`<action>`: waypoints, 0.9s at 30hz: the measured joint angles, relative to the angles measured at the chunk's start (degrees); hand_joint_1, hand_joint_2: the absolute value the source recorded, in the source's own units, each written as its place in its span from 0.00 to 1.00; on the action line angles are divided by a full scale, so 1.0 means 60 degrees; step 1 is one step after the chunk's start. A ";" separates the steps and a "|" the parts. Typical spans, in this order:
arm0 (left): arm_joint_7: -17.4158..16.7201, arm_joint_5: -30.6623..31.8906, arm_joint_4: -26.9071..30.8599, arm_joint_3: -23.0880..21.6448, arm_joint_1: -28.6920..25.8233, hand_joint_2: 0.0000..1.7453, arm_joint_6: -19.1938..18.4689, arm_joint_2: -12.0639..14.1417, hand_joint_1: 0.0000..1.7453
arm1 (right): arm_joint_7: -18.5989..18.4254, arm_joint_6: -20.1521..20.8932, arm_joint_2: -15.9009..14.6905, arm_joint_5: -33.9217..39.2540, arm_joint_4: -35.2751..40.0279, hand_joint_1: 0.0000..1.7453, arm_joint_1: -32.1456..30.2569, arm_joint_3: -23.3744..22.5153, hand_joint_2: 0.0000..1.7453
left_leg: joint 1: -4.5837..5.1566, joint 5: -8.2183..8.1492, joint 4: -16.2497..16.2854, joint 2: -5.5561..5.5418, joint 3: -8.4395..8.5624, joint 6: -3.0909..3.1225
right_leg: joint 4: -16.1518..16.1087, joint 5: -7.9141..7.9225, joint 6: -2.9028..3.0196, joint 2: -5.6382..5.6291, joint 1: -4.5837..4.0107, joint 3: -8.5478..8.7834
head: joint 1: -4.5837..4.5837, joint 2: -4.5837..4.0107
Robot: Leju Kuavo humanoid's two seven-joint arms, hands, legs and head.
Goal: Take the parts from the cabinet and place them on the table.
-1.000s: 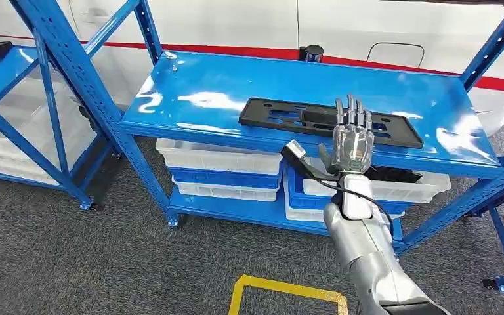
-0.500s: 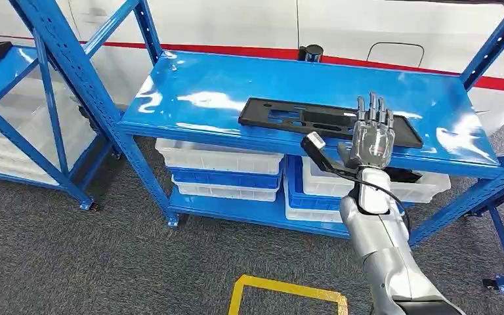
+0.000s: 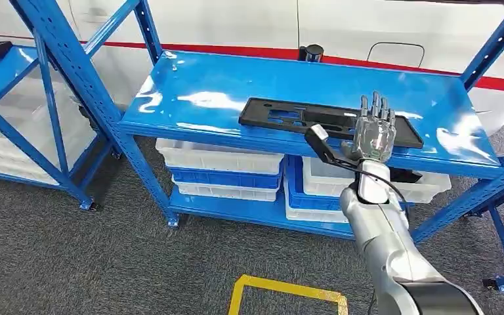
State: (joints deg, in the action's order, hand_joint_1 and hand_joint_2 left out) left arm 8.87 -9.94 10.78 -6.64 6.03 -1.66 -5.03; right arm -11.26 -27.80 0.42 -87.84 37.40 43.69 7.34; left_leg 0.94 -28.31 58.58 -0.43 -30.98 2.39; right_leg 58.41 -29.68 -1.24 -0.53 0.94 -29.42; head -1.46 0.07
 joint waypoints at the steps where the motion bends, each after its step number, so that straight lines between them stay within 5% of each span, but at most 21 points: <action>1: 0.0000 0.0000 0.0000 0.0000 0.0002 0.00 0.0000 0.0000 0.00 | -0.0036 0.0014 0.0000 0.0000 -0.0079 0.00 0.0038 -0.0004 1.00 | 0.0000 0.0000 0.0000 0.0000 0.0000 0.0000 | 0.0000 0.0000 0.0000 0.0000 0.0000 0.0000 | 0.0000 0.0000; 27: 0.0007 -0.0113 -0.0004 0.0037 0.0087 0.00 0.0000 -0.0029 0.00 | -0.0561 0.0379 0.0437 -0.0004 -0.1897 0.00 0.0813 0.0146 1.00 | -0.0001 0.0001 0.0000 -0.0001 -0.0001 0.0000 | 0.0001 0.0000 0.0000 0.0000 -0.0002 0.0000 | 0.0000 0.0000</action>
State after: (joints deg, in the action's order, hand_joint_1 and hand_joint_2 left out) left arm 8.92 -10.62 10.75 -6.43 6.56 -1.66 -5.20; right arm -14.62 -25.53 3.04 -87.86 26.01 48.57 8.22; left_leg 0.94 -28.31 58.58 -0.43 -30.99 2.39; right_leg 58.42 -29.68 -1.24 -0.53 0.93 -29.41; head -1.46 0.07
